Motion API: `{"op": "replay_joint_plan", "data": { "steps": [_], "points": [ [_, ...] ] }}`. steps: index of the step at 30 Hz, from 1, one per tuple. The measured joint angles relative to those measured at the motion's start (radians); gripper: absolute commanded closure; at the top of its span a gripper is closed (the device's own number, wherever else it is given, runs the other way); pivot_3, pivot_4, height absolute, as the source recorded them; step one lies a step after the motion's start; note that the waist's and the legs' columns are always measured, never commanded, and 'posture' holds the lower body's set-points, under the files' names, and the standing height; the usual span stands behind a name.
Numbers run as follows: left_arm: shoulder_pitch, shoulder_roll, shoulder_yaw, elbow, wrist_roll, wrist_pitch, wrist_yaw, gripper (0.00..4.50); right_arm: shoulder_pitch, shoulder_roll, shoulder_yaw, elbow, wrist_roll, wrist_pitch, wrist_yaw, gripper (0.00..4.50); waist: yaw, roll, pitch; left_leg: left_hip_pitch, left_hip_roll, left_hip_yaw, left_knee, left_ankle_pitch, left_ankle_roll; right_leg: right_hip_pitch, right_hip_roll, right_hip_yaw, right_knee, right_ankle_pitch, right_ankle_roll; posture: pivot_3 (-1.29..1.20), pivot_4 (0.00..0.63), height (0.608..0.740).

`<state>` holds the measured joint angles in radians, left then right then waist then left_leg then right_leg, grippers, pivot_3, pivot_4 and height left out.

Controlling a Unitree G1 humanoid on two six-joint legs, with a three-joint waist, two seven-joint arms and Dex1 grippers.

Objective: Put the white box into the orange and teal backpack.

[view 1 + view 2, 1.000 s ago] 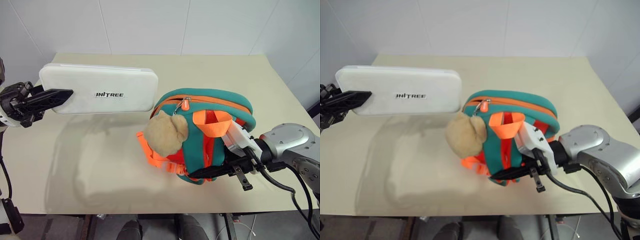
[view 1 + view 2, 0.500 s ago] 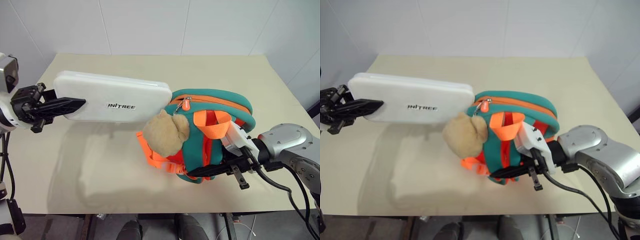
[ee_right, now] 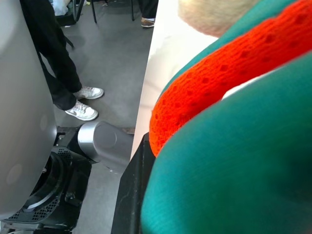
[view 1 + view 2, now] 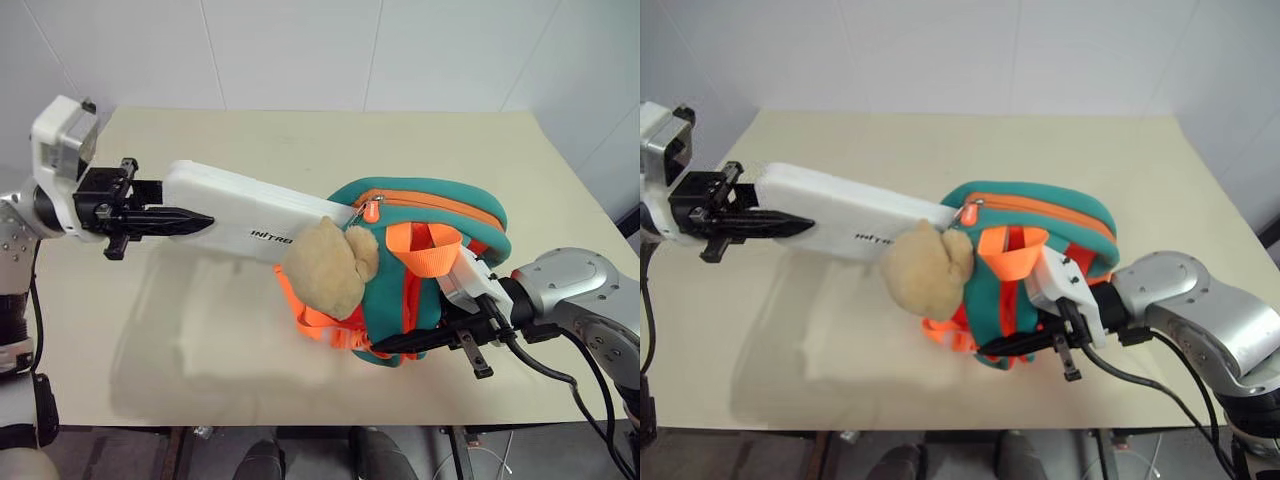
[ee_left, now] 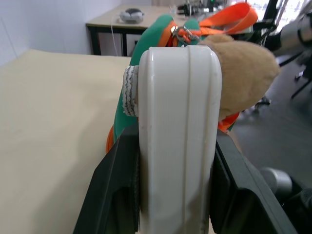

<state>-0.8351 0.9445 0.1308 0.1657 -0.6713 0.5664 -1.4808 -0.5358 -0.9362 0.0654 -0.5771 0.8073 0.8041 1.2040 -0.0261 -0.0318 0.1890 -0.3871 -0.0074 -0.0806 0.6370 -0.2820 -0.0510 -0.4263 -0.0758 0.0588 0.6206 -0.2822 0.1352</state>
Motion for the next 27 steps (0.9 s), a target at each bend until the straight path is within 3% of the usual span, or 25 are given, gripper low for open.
{"op": "replay_joint_plan", "data": {
  "steps": [7,20,27],
  "points": [
    [-0.101,-0.118,-0.127,0.004,0.1,-0.029,0.044,3.18,-0.003,0.011,0.006,0.012,-0.02,-0.018,-0.001,3.91,-0.001,0.0,0.0,0.0,0.0,0.0,0.002,-0.001,0.001,0.0,0.0,0.0,0.0,0.0,0.0,0.0,0.15,0.74],
    [-0.123,-0.361,-0.276,0.001,0.236,-0.008,0.23,3.18,-0.01,0.044,0.016,0.031,-0.043,-0.022,-0.009,3.91,0.002,0.0,0.0,-0.001,0.0,0.0,0.01,-0.001,0.003,0.002,0.0,0.001,0.001,0.001,0.002,0.0,0.15,0.74],
    [-0.161,-0.439,-0.337,0.039,0.308,-0.014,0.267,3.18,-0.012,0.055,0.02,0.031,-0.054,-0.022,-0.011,3.91,0.0,0.0,0.0,-0.001,-0.001,0.0,0.01,-0.002,0.003,0.002,0.0,0.001,0.001,0.001,0.002,0.0,0.15,0.74]
  ]
}}
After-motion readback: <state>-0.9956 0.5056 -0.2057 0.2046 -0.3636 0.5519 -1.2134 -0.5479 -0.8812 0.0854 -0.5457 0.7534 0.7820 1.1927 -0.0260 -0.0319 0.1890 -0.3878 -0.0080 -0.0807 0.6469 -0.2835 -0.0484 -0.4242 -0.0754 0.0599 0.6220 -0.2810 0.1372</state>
